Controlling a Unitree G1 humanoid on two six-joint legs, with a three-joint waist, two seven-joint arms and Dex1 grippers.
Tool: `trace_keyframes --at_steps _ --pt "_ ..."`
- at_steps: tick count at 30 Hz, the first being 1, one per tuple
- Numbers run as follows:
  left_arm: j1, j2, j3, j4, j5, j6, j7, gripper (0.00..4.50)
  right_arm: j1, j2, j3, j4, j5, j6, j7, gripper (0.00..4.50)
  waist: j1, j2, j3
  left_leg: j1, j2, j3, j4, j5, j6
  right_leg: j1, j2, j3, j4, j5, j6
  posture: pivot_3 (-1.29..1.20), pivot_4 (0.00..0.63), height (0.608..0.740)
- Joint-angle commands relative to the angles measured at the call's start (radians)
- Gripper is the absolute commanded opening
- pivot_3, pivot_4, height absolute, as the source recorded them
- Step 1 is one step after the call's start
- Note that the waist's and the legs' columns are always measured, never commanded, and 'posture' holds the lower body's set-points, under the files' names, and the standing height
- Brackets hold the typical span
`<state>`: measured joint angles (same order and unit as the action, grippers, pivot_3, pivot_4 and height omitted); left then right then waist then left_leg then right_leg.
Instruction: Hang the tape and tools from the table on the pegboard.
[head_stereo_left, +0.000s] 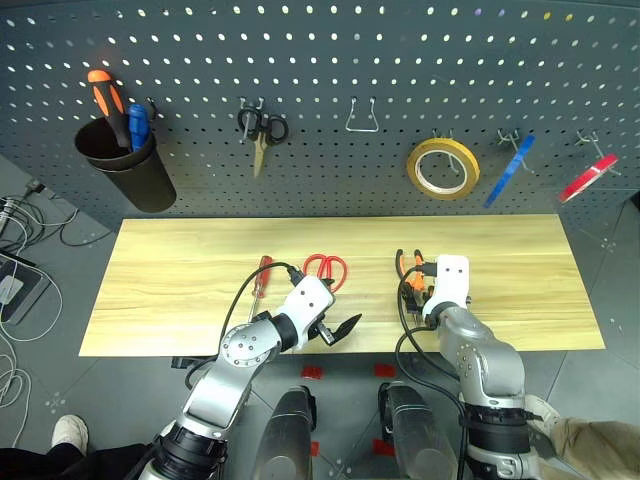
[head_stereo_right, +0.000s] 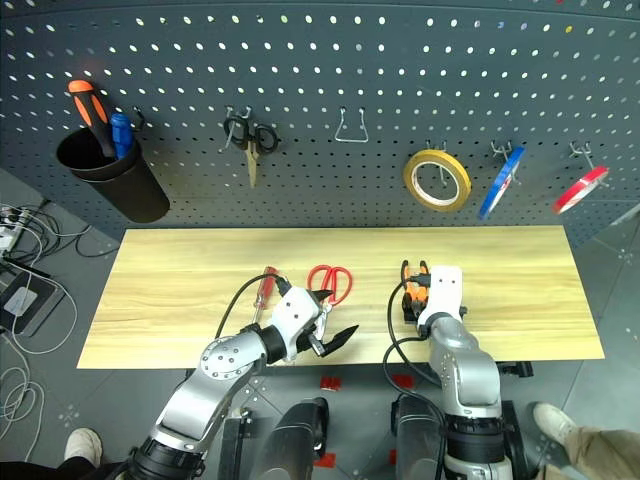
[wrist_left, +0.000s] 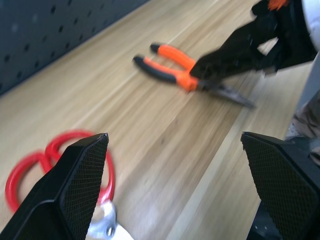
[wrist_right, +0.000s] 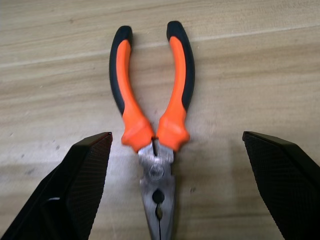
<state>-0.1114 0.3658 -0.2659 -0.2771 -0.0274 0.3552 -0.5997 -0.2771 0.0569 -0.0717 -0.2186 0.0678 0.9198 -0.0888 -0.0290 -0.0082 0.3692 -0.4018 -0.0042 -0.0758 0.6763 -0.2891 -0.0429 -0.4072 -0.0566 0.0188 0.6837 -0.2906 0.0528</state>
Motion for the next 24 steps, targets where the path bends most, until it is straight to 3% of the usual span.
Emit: trace_keyframes --at_steps 1,21,24 --pt "0.026 0.009 0.013 -0.06 -0.011 0.009 0.007 4.5 -0.037 -0.004 -0.004 0.008 0.005 0.009 0.001 4.46 0.0 0.0 0.009 0.0 0.0 0.0 0.0 0.0 0.0 0.0 0.0 0.0 0.0 0.0 0.0 0.13 0.468 0.74" --pt "0.027 0.009 0.025 -0.057 -0.014 0.021 0.049 4.5 -0.104 -0.081 0.086 0.129 -0.022 -0.012 0.067 4.46 0.008 -0.003 0.039 -0.014 0.001 0.0 0.001 0.001 -0.002 -0.016 0.0 0.0 0.005 0.0 0.0 0.17 0.477 0.74" --pt "0.019 0.005 0.026 -0.052 -0.012 0.022 0.05 4.5 -0.111 -0.088 0.083 0.133 -0.02 -0.015 0.066 3.9 0.009 -0.004 0.04 -0.014 0.001 0.0 0.001 0.001 -0.002 -0.016 0.0 0.0 0.005 0.0 0.0 0.17 0.476 0.74"
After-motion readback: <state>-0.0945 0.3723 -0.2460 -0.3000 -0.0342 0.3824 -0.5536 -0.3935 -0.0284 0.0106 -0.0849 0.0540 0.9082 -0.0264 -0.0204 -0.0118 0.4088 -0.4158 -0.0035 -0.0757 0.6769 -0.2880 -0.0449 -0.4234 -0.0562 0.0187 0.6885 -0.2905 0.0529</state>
